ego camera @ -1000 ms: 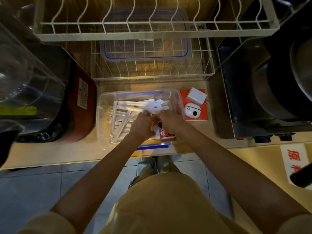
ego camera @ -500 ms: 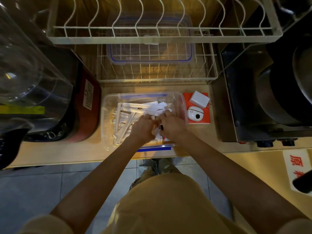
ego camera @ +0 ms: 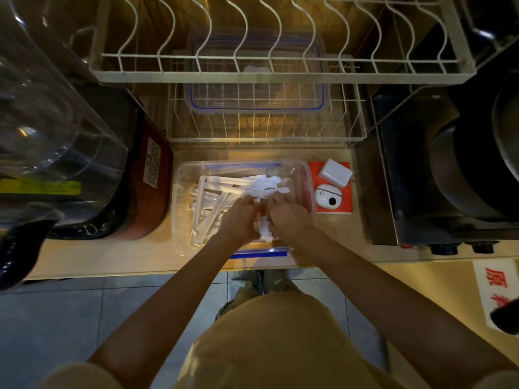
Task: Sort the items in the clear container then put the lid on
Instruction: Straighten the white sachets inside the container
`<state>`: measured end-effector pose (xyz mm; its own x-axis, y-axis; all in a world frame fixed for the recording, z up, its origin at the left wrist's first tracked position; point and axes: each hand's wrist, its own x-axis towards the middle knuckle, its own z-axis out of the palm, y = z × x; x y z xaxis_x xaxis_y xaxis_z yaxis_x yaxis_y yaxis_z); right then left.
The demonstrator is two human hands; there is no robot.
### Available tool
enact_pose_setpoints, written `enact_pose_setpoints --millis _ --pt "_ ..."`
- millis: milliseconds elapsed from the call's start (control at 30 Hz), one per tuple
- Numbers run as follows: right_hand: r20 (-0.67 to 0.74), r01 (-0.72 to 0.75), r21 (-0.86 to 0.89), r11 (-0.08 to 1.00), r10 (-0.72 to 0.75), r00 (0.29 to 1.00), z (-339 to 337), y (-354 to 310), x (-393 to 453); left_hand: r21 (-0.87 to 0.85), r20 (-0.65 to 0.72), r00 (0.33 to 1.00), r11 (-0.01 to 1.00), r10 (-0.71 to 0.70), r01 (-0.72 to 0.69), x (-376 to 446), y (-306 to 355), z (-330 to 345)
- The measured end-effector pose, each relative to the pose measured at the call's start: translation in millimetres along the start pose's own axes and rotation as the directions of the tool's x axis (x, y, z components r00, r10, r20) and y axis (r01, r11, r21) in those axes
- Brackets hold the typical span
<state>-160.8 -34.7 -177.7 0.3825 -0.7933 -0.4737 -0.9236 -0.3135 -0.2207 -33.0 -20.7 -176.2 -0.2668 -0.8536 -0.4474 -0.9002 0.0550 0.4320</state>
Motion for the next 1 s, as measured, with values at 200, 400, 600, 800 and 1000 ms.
enact_pose_setpoints --millis 200,400,600,800,1000 --pt "-0.043 -0.04 0.183 0.982 0.049 0.998 -12.2 4.5 -0.4 -0.255 -0.109 0.992 0.966 -0.061 0.031 -8.7 -13.8 -15.2" --pt "-0.067 0.026 0.031 0.999 -0.024 0.997 -28.1 -0.7 27.2 -0.16 -0.208 0.929 0.947 -0.308 0.278 -21.0 -42.6 -26.5" --pt "0.013 -0.002 -0.173 0.985 0.004 1.0 -6.4 -15.8 34.5 -0.184 0.028 0.9 0.883 -0.435 0.432 -22.4 -48.8 -15.8" --pt "-0.036 0.082 -0.228 0.97 -0.093 0.995 -7.2 -16.1 42.8 -0.178 -0.187 0.888 0.904 -0.42 0.389 -16.6 -51.6 -11.0" --pt "-0.053 0.103 -0.283 0.953 -0.123 0.991 -12.2 -14.6 46.9 -0.107 -0.196 0.882 0.903 -0.429 0.416 -13.7 -49.0 -18.6"
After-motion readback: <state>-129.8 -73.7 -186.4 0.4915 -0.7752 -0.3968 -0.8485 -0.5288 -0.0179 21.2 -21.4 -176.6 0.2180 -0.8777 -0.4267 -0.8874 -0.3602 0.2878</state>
